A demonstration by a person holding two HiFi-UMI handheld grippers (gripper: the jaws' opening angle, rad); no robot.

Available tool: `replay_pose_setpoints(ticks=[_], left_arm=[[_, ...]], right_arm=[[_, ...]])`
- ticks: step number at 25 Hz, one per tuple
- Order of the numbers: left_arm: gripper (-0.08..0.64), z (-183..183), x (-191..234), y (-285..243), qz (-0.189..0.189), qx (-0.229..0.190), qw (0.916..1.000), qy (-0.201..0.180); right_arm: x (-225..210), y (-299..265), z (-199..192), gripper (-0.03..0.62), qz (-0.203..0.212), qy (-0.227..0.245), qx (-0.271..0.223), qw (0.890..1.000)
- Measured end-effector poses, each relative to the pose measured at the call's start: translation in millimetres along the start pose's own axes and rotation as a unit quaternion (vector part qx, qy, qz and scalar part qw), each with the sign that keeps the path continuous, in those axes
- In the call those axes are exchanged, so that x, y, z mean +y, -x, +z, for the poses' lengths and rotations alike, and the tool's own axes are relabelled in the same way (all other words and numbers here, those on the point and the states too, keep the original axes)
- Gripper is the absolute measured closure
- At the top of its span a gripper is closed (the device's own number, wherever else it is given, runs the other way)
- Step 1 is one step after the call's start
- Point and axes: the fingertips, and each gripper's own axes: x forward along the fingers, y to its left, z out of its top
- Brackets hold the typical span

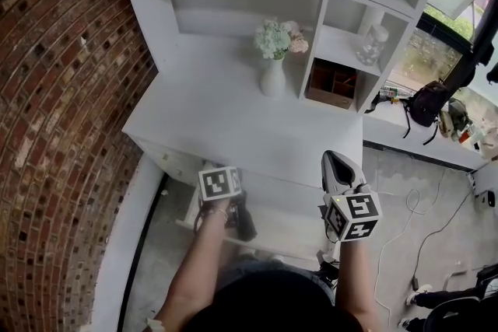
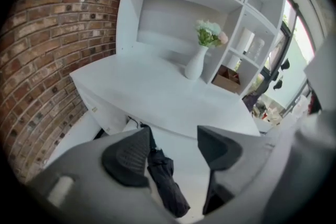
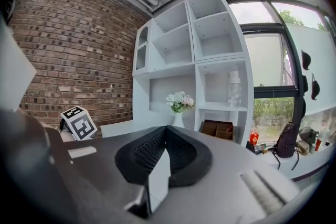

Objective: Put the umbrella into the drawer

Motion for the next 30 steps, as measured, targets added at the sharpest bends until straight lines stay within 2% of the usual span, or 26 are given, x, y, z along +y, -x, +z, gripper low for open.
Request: replay_pose_setpoints(ticks=[3,10,14,17,20,23,28,30], left_arm=[[0.279,23,-5,10,-0.007,-0.041,0.9989,-0.019],[0.287,59,-7,33,-0.007,-0.108,0.9921,-0.064],[0.301,79,-9,48,-0.013,-0.149,0.9861,-0.073],[0.304,97,-11,63,-0.018,-0.185,0.9784,-0.090],[0.312,116,-19,81,-0.029,-0.229,0.9660,-0.117],[0.318,134,-31,101,-0.042,-0.277,0.9485,-0.147],[0.334,157,-58,140,-0.069,-0.361,0.9065,-0.208],[0.338,161,-66,152,-0.076,-0.385,0.8922,-0.224]], right_arm=[[2,2,6,0.592,0.002,0.015,-0.001,1.000],[-5,6,30,0.592,-0.008,0.031,-0.012,0.999],[-12,11,45,0.592,-0.025,0.026,-0.031,0.999],[-17,14,54,0.592,-0.036,0.028,-0.042,0.998],[-19,17,59,0.592,-0.042,0.028,-0.049,0.998],[-20,20,59,0.592,-0.046,0.027,-0.050,0.997],[-20,23,62,0.592,-0.049,0.027,-0.058,0.997],[-19,24,64,0.592,-0.049,0.026,-0.062,0.997]])
